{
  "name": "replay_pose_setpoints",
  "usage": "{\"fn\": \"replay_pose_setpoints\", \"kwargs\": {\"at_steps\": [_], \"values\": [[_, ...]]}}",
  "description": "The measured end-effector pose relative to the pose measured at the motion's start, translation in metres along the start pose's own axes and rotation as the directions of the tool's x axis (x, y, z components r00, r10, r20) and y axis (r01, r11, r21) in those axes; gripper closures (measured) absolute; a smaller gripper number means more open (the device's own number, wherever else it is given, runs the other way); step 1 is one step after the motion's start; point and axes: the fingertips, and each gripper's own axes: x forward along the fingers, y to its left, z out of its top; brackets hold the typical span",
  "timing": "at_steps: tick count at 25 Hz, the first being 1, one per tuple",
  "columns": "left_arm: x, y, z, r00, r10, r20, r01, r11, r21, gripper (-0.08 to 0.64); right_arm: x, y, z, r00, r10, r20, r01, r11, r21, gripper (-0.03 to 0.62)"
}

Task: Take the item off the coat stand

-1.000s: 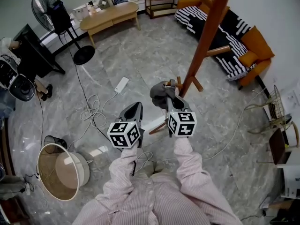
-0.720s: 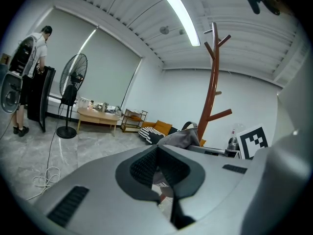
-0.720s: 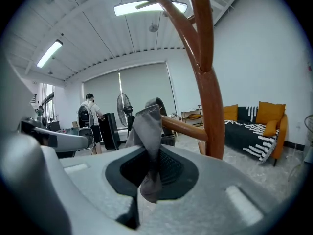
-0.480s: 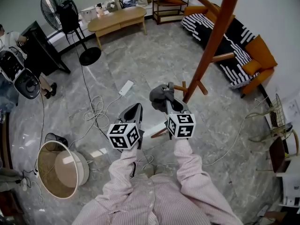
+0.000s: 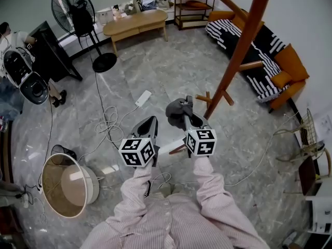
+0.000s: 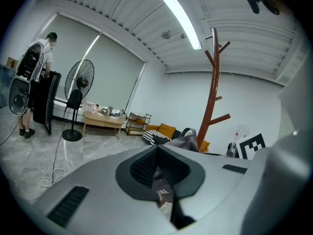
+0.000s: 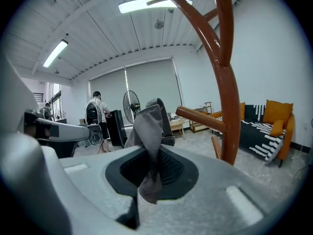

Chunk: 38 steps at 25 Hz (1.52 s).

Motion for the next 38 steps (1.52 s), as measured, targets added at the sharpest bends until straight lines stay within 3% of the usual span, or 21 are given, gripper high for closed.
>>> {"fn": "replay_pose_setpoints", "kwargs": {"at_steps": [14,25,38], "values": [[-0.04,-0.023,0.009,0.997,-0.069,0.031,0.067,0.995,0.077,0.558,-0.053,0.012,-0.004,0.997,0.068,0.041,-0.069,0.997,0.033,0.565],[-0.068,-0.049,0.034,0.987,-0.123,0.106,0.108,0.985,0.132,0.558,-0.105,0.02,0.019,0.986,0.109,0.129,-0.12,0.989,0.082,0.565],[-0.079,-0.064,0.041,0.98,-0.147,0.134,0.123,0.978,0.17,0.558,-0.151,0.015,0.044,0.968,0.112,0.223,-0.135,0.987,0.09,0.565]]}}
